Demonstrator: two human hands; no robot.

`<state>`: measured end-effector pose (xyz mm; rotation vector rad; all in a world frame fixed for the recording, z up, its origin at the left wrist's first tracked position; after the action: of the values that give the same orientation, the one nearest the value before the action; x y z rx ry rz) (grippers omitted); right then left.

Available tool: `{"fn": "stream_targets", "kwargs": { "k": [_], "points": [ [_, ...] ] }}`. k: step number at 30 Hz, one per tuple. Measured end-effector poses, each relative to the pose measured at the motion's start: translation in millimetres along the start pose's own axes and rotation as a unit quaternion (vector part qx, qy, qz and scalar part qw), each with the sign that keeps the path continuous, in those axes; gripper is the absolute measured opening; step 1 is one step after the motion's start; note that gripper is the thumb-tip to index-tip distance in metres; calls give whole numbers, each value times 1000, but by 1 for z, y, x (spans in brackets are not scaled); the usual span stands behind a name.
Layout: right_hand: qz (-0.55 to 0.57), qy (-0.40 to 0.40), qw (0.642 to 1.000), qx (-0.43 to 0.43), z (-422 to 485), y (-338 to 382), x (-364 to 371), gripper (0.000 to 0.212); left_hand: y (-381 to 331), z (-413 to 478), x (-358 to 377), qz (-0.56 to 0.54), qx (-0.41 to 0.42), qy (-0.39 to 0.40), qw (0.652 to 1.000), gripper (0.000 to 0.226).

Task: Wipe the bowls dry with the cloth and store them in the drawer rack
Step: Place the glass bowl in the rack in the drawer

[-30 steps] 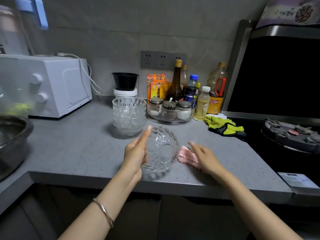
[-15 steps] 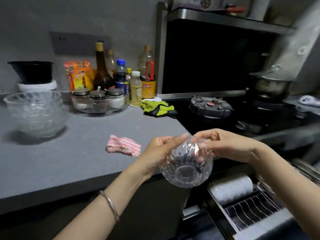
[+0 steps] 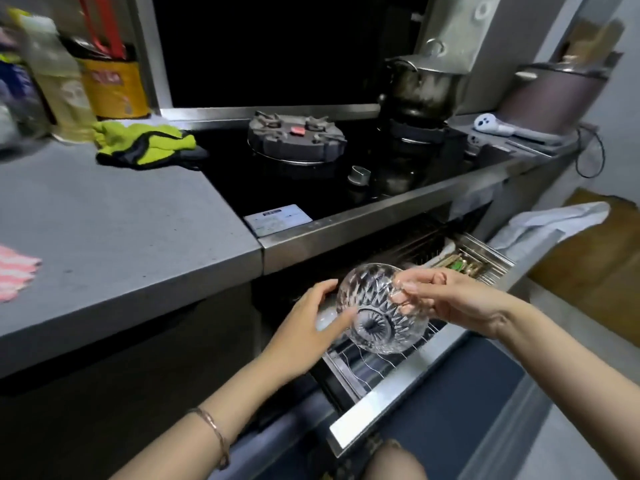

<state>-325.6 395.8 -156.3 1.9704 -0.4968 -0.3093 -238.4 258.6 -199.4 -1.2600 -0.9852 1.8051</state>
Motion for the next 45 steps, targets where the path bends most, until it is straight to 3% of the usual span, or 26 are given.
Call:
{"fn": "stream_targets", "kwargs": {
  "k": [6,10,13,16,22,31,37,45],
  "points": [
    [87,-97,987,98,51,-68,-57,42,80,16,60,213,-14,94,972,103],
    [76,-79,978,175,89,-112,-69,37,124,27,85,264,-25,130,955,128],
    [45,-45,973,223,115,-147,-73,51,148,33,96,308,-14,149,939,131],
    [43,-21,966,254,133,-172,-77,53,164,33,103,316,-13,157,935,132],
    [21,8,947,320,157,-196,-69,13,176,33,107,319,-25,159,934,137],
    [-56,-21,927,371,177,-224,-52,15,174,33,108,310,-22,155,938,134],
    [-21,-28,921,387,175,-230,-48,24,175,34,108,326,-14,150,933,136],
    [-38,-13,920,389,172,-228,-43,19,178,34,110,327,-21,164,930,134]
  ]
}}
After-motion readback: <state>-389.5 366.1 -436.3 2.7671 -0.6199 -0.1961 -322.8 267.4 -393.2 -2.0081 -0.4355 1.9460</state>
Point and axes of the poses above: each hand's wrist, its own z-axis towards the middle knuckle, its own x-axis out of the palm, y = z × x, the point moved 10 cm from there along z, towards the middle knuckle, and after that the axes turned 8 degrees about x, right-handed, at the moved point
